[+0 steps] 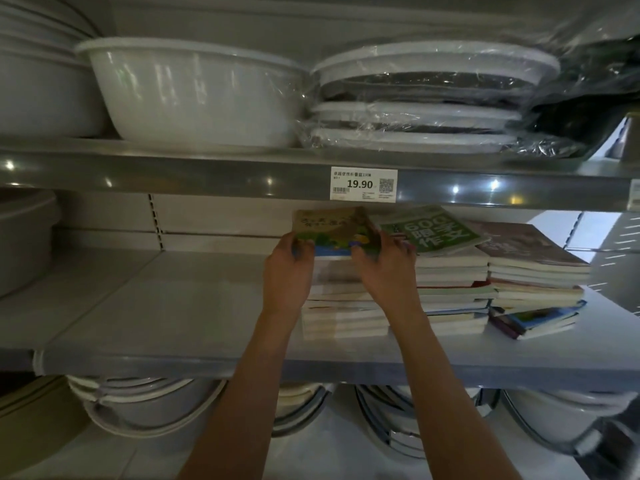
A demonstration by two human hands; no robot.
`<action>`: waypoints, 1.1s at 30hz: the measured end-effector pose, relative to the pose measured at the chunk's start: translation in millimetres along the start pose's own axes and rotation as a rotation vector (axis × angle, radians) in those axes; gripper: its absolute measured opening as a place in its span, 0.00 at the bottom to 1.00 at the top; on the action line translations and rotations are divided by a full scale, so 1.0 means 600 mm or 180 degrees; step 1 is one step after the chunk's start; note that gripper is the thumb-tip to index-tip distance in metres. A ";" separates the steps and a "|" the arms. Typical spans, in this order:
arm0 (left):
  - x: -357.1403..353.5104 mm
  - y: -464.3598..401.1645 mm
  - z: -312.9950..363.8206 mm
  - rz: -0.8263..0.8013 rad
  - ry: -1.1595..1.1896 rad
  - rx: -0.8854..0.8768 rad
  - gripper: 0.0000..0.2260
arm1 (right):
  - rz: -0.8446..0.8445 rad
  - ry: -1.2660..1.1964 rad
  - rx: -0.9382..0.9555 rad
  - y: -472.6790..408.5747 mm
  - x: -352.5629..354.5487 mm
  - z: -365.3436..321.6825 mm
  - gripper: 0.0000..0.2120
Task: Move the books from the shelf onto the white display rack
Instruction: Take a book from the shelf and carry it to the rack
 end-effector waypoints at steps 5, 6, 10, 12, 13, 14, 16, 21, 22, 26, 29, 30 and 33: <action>-0.008 -0.005 0.003 0.0110 0.0066 0.0245 0.10 | 0.0064 -0.0083 -0.0010 0.001 0.008 -0.002 0.27; -0.008 -0.005 0.003 0.0101 0.0075 0.0272 0.10 | 0.0020 -0.0081 -0.0069 -0.001 0.009 -0.001 0.24; -0.006 -0.007 0.007 0.0030 0.0002 0.0303 0.11 | 0.0085 -0.0045 0.0028 -0.002 0.020 -0.017 0.23; -0.003 -0.010 0.006 0.0003 -0.0031 0.0320 0.10 | 0.0183 -0.0041 0.0115 0.002 0.022 -0.029 0.22; -0.001 -0.011 0.007 -0.0013 -0.0026 0.0316 0.09 | 0.0241 -0.0028 0.0145 0.004 0.023 -0.033 0.20; 0.000 -0.011 0.007 -0.0027 -0.0001 0.0313 0.07 | 0.0301 0.0012 0.0172 0.007 0.025 -0.037 0.19; 0.005 -0.012 0.008 -0.0048 -0.0011 0.0274 0.06 | 0.0362 0.0022 0.0185 0.014 0.032 -0.043 0.16; 0.017 0.012 0.016 -0.0027 0.0005 -0.0043 0.06 | 0.0438 -0.0280 0.0133 0.031 0.037 -0.031 0.16; 0.019 0.019 0.016 -0.0023 0.0075 -0.0074 0.06 | 0.0419 -0.0324 0.0071 0.035 0.036 -0.025 0.17; 0.023 0.038 0.019 0.0015 0.0312 -0.0102 0.08 | 0.0155 -0.0615 -0.0299 0.045 0.031 -0.008 0.21; 0.025 0.046 0.024 0.0012 0.0389 -0.0090 0.10 | -0.0028 -0.0725 -0.0411 0.043 0.029 -0.007 0.21; 0.025 0.049 0.026 0.0009 0.0396 -0.0101 0.10 | -0.0064 -0.0731 -0.0458 0.041 0.031 -0.007 0.21; 0.030 0.059 0.036 0.0047 0.0380 -0.0153 0.11 | -0.0074 -0.0660 -0.0419 0.037 0.039 -0.006 0.19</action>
Point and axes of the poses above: each hand's wrist, its own y-axis away from the middle knuckle, its own x-axis out of the back of the hand, z = x × y, the point moved 4 cm from there along -y, towards the middle knuckle
